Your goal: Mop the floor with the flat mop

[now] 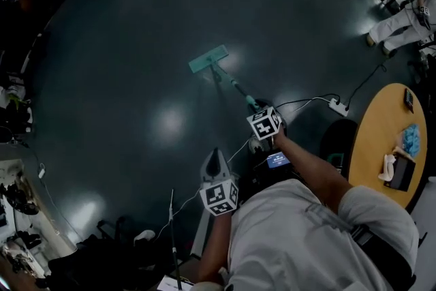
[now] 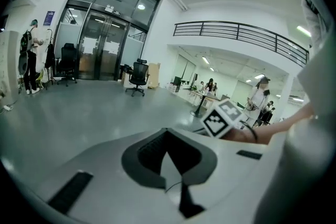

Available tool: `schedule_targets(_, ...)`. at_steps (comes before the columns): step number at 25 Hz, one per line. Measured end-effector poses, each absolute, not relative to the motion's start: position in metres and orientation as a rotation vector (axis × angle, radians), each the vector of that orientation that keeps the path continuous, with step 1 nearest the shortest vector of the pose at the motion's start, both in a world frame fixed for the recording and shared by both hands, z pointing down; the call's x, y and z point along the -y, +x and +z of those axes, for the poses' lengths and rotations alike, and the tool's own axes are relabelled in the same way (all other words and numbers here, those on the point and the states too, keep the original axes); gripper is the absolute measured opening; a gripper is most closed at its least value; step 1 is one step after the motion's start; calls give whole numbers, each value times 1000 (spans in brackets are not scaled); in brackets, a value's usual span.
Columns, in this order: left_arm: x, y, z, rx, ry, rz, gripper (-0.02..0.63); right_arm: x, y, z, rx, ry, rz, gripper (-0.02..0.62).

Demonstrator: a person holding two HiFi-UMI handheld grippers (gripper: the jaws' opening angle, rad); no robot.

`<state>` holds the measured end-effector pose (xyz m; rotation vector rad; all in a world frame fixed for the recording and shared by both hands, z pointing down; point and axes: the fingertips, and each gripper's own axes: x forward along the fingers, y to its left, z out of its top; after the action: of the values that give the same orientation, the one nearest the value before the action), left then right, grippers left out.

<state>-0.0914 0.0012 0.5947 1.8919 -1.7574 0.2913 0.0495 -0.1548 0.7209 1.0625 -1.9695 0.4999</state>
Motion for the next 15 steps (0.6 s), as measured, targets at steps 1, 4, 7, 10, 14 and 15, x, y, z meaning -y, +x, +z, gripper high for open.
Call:
schedule_targets(1,-1,-90,593,1754,1901,286,0,133,64,711,1965,1054,499,110)
schedule_targets(4,-4,-91,586,1752,1922,267,1,63,107,673,1947,1042,536,110)
schedule_targets(7,-7,-95,586,1752,1922,259,0,8,132,638,1936,1033,587,110)
schedule_targets(10,-12,-98,591,1754,1908,263,0,-17,138,635,1924,1018,614,112)
schedule_targets(14,-14,-98,596,1753,1894,271,0,5,119,649,1973,1032,570,112)
schedule_targets(15,-14,-98,597,1756,1888,274,0,16,111,657,1983,1033,561,112)
